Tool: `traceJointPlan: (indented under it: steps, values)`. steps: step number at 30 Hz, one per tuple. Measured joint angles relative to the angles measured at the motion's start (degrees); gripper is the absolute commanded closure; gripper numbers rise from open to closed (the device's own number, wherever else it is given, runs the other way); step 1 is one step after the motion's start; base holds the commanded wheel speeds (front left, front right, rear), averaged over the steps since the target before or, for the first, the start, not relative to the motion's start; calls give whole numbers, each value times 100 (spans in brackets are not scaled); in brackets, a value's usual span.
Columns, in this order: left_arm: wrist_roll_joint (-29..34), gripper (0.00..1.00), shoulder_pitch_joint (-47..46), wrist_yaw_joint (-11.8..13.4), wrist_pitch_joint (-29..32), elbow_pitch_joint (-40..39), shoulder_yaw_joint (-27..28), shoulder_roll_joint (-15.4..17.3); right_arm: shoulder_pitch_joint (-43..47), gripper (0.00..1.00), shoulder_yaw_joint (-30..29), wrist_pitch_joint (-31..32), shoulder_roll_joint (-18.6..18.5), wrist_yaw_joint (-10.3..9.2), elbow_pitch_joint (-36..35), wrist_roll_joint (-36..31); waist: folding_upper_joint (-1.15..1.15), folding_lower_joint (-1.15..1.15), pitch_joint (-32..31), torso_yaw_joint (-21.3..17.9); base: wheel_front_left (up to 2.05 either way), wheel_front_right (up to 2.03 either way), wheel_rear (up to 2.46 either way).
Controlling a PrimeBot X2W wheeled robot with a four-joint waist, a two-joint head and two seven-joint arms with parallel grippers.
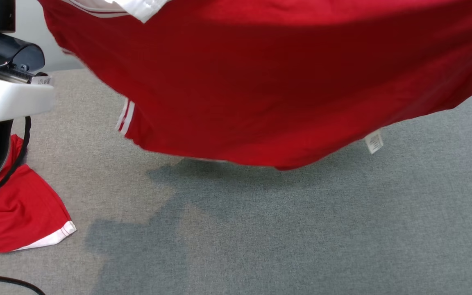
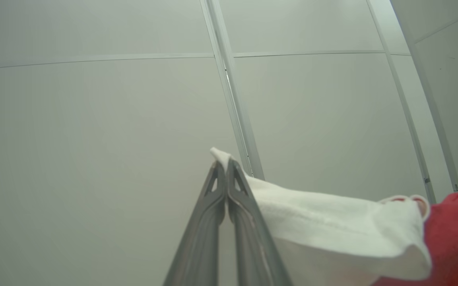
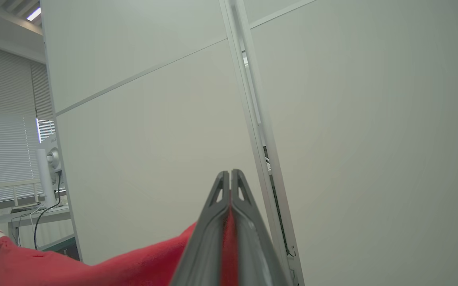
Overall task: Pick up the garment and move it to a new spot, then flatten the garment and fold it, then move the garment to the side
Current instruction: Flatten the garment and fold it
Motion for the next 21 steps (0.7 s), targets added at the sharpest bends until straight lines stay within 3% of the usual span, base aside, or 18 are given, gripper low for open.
traceJointPlan:
  steps: [4,10,15,21]
  values:
    - [-34,100,-127,-9,59,74,-67,-43,118,100,-190,424,336,0,-91,-229,0,0,44,-21,0,0,0]
    - [-153,100,-762,-286,105,828,-245,-192,-276,100,-168,906,712,0,320,-610,0,0,318,-28,0,0,0]
    - [-121,100,-1818,-609,38,2217,-412,-370,-1291,100,116,882,940,0,1402,-1040,0,0,624,-63,0,0,0]
    - [199,100,-3148,-845,-369,4074,-590,-526,-2726,100,423,146,1290,0,3101,-1471,0,0,932,-168,0,0,0]
